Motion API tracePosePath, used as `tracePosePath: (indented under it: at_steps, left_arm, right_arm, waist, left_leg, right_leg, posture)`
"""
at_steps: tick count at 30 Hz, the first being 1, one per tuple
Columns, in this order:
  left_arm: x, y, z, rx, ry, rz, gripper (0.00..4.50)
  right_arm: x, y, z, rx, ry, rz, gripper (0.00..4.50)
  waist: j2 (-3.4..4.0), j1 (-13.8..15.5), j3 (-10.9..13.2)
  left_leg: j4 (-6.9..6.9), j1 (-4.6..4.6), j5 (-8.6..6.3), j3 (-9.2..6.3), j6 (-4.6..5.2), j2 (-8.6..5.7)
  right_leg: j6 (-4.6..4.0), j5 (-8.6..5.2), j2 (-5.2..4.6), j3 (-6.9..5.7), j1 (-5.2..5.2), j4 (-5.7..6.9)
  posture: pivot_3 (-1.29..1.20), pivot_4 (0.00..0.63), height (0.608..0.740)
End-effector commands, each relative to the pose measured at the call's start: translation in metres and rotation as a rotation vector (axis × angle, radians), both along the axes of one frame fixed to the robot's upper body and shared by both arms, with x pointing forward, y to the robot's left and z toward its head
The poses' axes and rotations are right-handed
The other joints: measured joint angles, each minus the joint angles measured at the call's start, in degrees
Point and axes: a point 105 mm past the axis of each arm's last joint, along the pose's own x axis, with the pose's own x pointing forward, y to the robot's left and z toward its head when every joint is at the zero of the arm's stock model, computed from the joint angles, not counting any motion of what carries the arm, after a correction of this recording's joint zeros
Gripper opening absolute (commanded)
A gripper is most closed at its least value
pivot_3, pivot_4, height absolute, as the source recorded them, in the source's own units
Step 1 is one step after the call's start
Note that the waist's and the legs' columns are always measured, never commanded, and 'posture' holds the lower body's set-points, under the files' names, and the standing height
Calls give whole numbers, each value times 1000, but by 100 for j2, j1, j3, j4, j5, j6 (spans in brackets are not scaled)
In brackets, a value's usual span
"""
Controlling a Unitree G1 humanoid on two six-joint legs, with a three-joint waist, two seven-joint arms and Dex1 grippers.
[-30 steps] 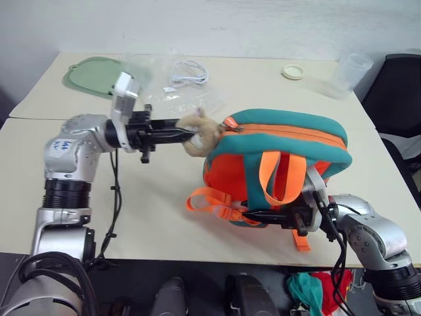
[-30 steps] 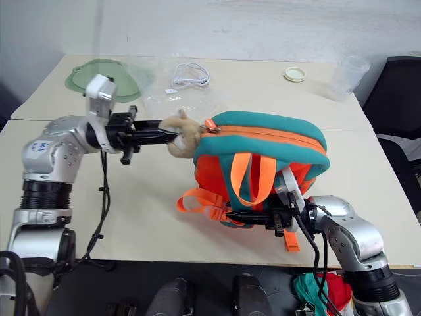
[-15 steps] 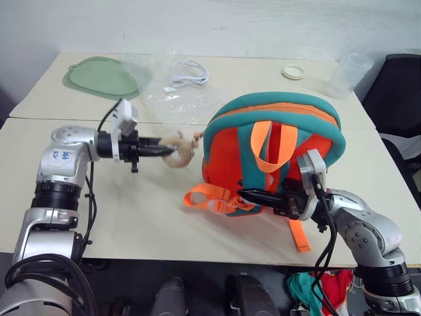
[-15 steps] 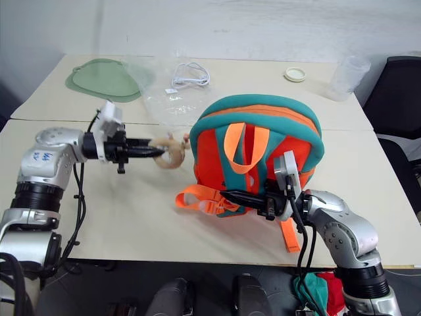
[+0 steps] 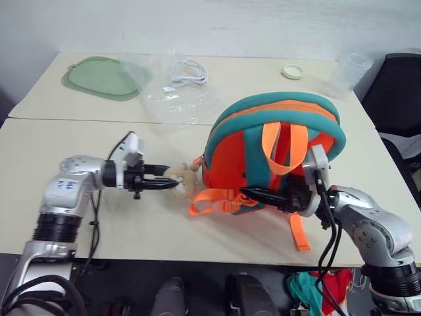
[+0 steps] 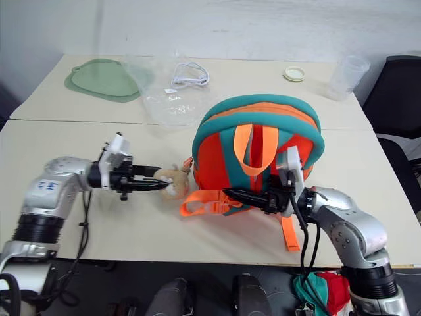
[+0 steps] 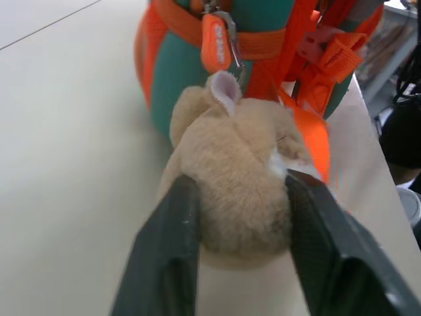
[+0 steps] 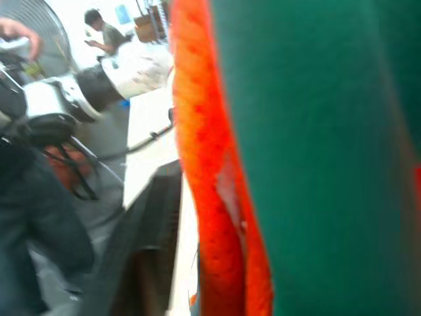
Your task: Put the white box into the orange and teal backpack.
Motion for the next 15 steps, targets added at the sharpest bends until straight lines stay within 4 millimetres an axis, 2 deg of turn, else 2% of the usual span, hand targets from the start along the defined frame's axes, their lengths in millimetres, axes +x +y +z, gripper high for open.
tracePosePath:
  at_steps: [1,4,5,7,9,13,15]
  left_arm:
    - [-14,34,3,54,-15,106,3136]
    - [-28,59,-2,67,2,168,4097]
    - [-31,65,-4,73,-6,184,4416]
    - [-42,87,-15,118,-27,255,4468]
    - [-49,94,-16,110,-47,285,4468]
    - [-61,105,-29,211,-131,339,4468]
    - [-66,106,-32,229,-167,348,4468]
  right_arm:
    - [-18,-26,10,-87,-50,-14,3337]
    - [-31,-49,4,-153,-8,-41,4368]
    - [-34,-56,3,-167,5,-55,4500]
    - [-47,-82,-12,-270,52,-101,4500]
    - [-54,-100,-22,-331,71,-141,4500]
    - [-43,-136,-25,-426,-152,-299,4500]
    - [-40,-150,-32,-482,-203,-320,4500]
  waist:
    - [0,7,0]
    - [0,38,0]
    - [0,44,0]
    - [0,59,0]
    - [-2,60,-2]
    - [-3,18,-2]
    - [1,9,0]
  left_leg:
    - [-17,4,0,1,0,-2]
    - [-34,7,1,0,1,-3]
    - [-34,8,0,-1,3,-3]
    - [-36,12,-7,-2,16,-4]
    - [-50,19,-19,-4,37,-6]
    - [-49,42,-20,-6,39,-4]
    - [-63,96,-29,-3,36,-3]
  right_leg:
    - [0,0,-3,0,2,-3]
    - [0,0,-5,-4,6,-14]
    - [0,0,-6,-4,7,-22]
    - [-1,0,-10,-5,11,-28]
    - [-2,-1,-15,-6,19,-40]
    - [-3,3,-16,-7,46,-44]
    - [-6,2,-15,-5,98,-56]
  posture:
    - [0,150,740]
    - [0,150,740]
    - [0,150,740]
    - [0,150,740]
    - [0,150,740]
    - [0,150,740]
    - [0,150,740]
